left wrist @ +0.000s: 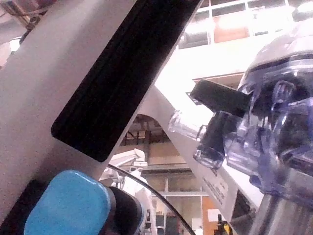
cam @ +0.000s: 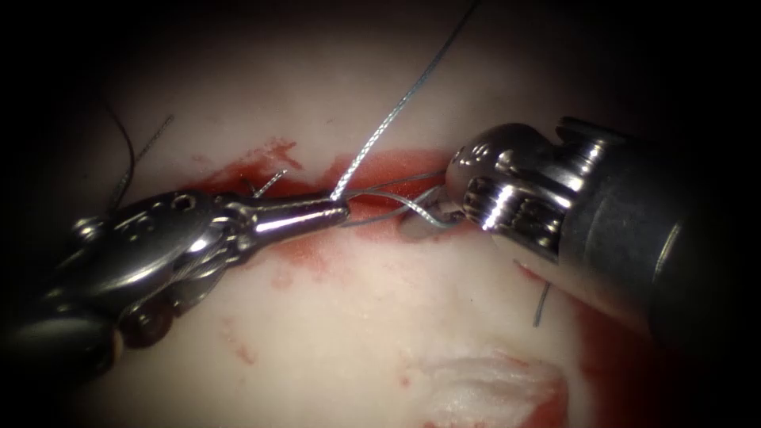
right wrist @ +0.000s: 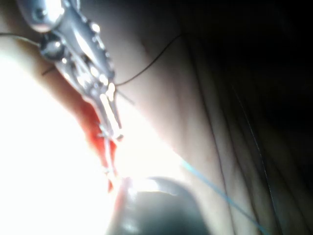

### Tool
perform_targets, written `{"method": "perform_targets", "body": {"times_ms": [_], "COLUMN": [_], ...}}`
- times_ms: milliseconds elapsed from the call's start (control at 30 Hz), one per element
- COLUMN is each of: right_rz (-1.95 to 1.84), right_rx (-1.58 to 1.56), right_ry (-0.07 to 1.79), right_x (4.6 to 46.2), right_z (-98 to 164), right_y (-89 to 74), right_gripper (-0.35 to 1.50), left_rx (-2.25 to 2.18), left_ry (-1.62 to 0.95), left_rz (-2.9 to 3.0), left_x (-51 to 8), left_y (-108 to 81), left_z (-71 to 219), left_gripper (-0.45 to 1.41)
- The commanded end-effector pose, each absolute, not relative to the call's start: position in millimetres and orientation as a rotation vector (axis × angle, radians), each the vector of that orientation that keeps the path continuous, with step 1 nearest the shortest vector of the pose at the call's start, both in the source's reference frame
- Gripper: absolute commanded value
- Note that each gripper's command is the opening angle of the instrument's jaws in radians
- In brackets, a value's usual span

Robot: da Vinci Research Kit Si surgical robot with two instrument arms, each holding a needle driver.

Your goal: Wound Closure

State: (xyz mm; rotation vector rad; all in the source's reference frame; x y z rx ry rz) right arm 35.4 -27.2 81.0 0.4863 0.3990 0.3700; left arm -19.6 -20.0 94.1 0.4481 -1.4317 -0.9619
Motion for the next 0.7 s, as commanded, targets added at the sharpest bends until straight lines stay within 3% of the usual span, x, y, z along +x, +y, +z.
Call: {"method": "perform_targets", "body": {"times_ms": [33,133,300,400,633,700], "right_rz": [0.364,0.330,0.305,0.244,0.222,0.190], "right_rx": [0.467,0.422,0.361,0.307,0.288,0.270], "right_ry": [0.403,0.399,0.387,0.323,0.304,0.282], "right_x": [36.4,36.2,35.9,35.5,35.6,35.6], "right_z": [81.3,81.8,82.1,82.5,83.1,83.6], "right_y": [-26.0,-25.8,-24.9,-24.8,-24.4,-24.4], "right_gripper": [-0.25,-0.01,0.00,0.21,0.19,0.37], "left_rx": [0.442,0.437,0.422,0.412,0.407,0.404], "left_ry": [-1.434,-1.421,-1.404,-1.390,-1.383,-1.380], "left_rz": [-0.960,-0.958,-0.956,-0.956,-0.959,-0.960], "left_x": [-20.2,-20.4,-20.8,-21.2,-21.4,-21.5], "left_y": [-18.9,-18.9,-19.1,-19.1,-18.8,-18.7], "left_z": [93.9,94.2,95.0,95.6,95.9,96.1], "left_gripper": [-0.45,-0.45,-0.45,-0.45,-0.45,-0.45]}}
